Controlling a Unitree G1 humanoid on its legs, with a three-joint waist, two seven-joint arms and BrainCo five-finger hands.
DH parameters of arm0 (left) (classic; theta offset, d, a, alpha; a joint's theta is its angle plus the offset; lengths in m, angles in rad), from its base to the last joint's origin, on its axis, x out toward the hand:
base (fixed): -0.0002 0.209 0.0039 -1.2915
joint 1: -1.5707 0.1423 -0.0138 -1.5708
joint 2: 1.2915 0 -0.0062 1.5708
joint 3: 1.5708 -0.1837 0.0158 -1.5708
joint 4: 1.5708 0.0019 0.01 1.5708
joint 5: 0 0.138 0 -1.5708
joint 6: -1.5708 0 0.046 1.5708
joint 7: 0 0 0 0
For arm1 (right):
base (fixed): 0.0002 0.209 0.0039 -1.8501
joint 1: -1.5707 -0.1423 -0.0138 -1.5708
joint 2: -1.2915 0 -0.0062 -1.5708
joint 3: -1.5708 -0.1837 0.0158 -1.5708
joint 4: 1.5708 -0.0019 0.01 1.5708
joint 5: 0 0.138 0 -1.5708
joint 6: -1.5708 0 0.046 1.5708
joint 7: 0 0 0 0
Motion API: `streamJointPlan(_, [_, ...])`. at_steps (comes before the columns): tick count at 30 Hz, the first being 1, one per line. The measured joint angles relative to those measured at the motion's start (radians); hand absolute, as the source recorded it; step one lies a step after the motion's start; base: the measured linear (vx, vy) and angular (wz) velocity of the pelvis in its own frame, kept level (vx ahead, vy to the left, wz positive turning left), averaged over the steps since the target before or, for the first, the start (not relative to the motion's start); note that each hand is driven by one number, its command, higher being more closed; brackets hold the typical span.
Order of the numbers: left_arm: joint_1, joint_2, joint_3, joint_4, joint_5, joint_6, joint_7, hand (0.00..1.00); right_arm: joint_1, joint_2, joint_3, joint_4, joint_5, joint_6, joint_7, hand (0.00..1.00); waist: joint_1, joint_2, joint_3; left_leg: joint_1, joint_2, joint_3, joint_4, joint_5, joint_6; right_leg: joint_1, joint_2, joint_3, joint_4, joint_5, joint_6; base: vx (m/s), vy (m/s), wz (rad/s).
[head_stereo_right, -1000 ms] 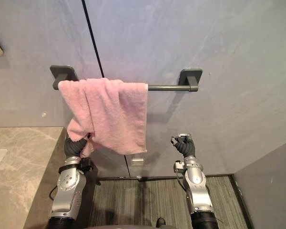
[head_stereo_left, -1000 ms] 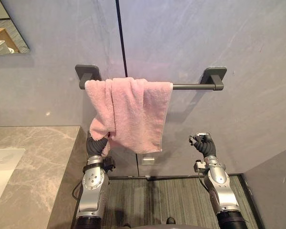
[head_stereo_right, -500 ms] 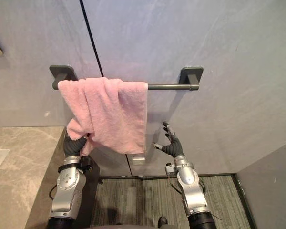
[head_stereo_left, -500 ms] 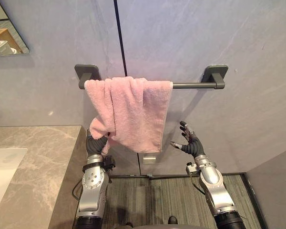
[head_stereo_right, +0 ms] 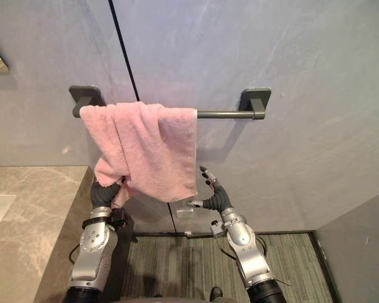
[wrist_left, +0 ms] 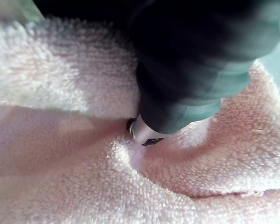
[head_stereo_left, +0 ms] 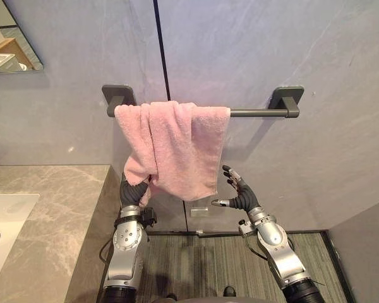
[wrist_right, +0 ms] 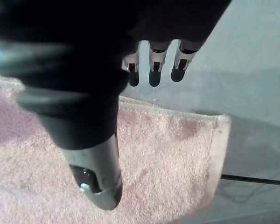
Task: Organize washtable
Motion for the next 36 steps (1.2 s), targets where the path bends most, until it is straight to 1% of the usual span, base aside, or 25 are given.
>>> streamJointPlan(4, [0.000,0.003,-0.002,0.000,-0.001,0.000,0.000,1.00,-0.030,0.000,0.013,0.035,0.000,0.002,-0.002,0.00,0.000,0.000,0.000,-0.009,0.000,-0.003,0.000,0.000,0.000,-0.001,0.000,-0.002,0.000,0.000,0.000,-0.02,0.000,0.01])
streamJointPlan(9, [0.001,0.009,-0.011,0.000,-0.006,0.000,-0.002,1.00,-0.054,0.000,0.016,0.037,0.002,0.018,-0.006,0.00,0.002,0.000,0.000,-0.025,0.000,-0.014,0.002,0.000,0.000,-0.009,0.000,-0.010,-0.001,0.000,0.000,0.00,-0.002,0.07])
streamJointPlan(13, [0.001,0.011,-0.011,0.000,-0.009,0.000,-0.002,1.00,-0.082,0.001,0.016,0.060,0.009,0.020,-0.024,0.00,0.002,0.000,0.000,-0.033,0.000,-0.021,0.005,0.000,0.000,-0.011,0.000,-0.011,-0.003,0.000,0.000,-0.01,0.002,0.05])
streamJointPlan(17, [0.001,0.011,-0.011,0.000,-0.010,0.000,-0.001,1.00,-0.088,0.003,0.016,0.075,0.022,0.033,-0.024,0.00,0.007,-0.001,0.000,-0.037,0.001,-0.025,0.005,0.000,0.000,-0.012,0.001,-0.013,-0.005,-0.001,-0.001,0.00,0.000,0.01])
streamJointPlan(25, [0.000,0.011,-0.012,0.000,-0.010,0.000,-0.001,1.00,-0.103,0.005,0.023,0.076,0.022,0.035,-0.024,0.00,0.008,-0.006,0.003,-0.053,0.001,-0.025,0.005,0.001,-0.001,-0.027,0.002,-0.013,-0.005,-0.001,-0.001,0.00,0.000,0.00])
streamJointPlan(28, [0.000,0.012,-0.024,0.000,-0.010,0.000,-0.001,1.00,-0.114,0.006,0.026,0.077,0.021,0.036,-0.023,0.00,0.013,-0.009,0.005,-0.053,0.001,-0.026,0.005,0.001,-0.001,-0.027,0.002,-0.012,-0.005,-0.001,-0.001,0.00,0.000,0.00])
streamJointPlan(31, [-0.001,0.012,-0.039,0.000,-0.010,0.000,-0.001,1.00,-0.115,0.007,0.030,0.078,0.020,0.036,-0.023,0.00,0.026,-0.012,0.007,-0.053,0.002,-0.026,0.005,0.001,-0.001,-0.027,0.003,-0.011,-0.005,-0.001,-0.001,0.00,0.000,0.00])
streamJointPlan(34, [-0.001,0.013,-0.039,0.000,-0.010,0.000,-0.001,1.00,-0.115,0.008,0.057,0.080,0.016,0.036,-0.022,0.00,0.028,-0.018,0.010,-0.053,0.003,-0.027,0.005,0.001,-0.001,-0.026,0.003,-0.011,-0.005,-0.001,-0.001,0.00,0.000,0.00])
streamJointPlan(35, [-0.001,0.013,-0.039,0.000,-0.010,0.000,-0.001,1.00,-0.116,0.013,0.062,0.084,0.009,0.036,-0.022,1.00,0.028,-0.022,0.012,-0.052,0.003,-0.028,0.005,0.001,-0.001,-0.026,0.003,-0.011,-0.005,-0.001,-0.001,0.00,0.000,0.00])
streamJointPlan(36, [-0.001,0.013,-0.039,0.000,-0.010,0.000,-0.001,1.00,-0.120,0.022,0.062,0.094,0.003,0.036,-0.022,1.00,0.028,-0.025,0.014,-0.053,0.003,-0.028,0.005,0.001,-0.002,-0.026,0.003,-0.011,-0.005,-0.001,-0.001,0.00,0.000,0.00])
